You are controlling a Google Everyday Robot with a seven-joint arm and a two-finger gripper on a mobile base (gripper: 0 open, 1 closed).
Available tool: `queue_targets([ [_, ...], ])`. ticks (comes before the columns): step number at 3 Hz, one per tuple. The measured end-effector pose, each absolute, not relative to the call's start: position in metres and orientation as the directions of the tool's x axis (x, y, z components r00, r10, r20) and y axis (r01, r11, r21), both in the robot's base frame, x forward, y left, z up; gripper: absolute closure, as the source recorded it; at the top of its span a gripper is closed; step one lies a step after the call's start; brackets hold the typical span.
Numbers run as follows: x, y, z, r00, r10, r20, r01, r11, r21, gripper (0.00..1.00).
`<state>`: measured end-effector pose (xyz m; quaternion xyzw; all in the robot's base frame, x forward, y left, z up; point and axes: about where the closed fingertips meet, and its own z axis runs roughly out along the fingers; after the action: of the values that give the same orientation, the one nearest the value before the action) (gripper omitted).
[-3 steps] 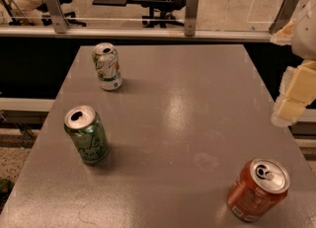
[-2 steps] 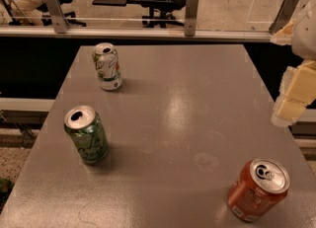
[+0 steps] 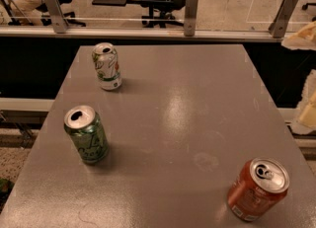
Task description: Move coke can near 7up can
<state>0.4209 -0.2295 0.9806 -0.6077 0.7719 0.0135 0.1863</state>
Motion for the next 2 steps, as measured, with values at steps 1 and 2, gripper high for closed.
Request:
queue_targets([
  [1,0.397,-0.226,0.972,-0.139,-0.91,-0.391,-0.963,0.216,-0.16,0.0],
  [2,0.371,-0.211,0.961,-0.06,-0.893,-0.447,-0.979,0.139,-0.148,0.0],
])
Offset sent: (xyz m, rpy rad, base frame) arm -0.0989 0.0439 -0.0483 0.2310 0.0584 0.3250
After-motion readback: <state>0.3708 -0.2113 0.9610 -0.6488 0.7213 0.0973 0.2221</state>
